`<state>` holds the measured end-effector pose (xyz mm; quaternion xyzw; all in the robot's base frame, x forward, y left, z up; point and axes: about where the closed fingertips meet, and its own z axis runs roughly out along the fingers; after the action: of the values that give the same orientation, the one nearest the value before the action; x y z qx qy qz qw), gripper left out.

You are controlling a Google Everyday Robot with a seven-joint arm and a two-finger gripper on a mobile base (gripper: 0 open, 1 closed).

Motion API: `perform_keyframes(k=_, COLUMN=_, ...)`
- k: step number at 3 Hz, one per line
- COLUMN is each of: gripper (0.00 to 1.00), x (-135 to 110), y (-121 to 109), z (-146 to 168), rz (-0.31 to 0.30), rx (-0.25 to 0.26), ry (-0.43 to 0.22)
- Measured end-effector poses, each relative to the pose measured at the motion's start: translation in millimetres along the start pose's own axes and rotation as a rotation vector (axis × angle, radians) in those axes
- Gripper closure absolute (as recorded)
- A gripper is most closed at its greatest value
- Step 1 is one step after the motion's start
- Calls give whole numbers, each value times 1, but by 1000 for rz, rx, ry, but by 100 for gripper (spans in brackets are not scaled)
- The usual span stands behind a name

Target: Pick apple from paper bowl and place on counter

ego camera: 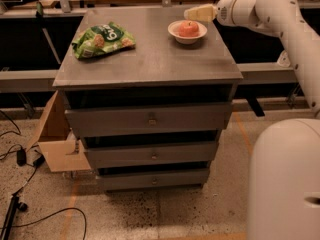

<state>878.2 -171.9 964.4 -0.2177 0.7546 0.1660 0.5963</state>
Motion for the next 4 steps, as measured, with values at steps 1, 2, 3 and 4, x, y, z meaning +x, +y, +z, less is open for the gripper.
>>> perform_keyframes(k=1, gripper=33, x=11, y=8, z=30, rz=34, rx=-58, ry=27)
perform_keyframes(k=2, gripper=27, x=21, y=12, z=47, rz=47, rx=-85, ry=55)
perform_keyframes(k=3, gripper=23, x=34, y=13, z=57, rz=65, rx=-99, ry=83)
perform_keyframes(k=4, gripper=33, x=43, y=12, z=63, rz=77, rx=-102, ry=101)
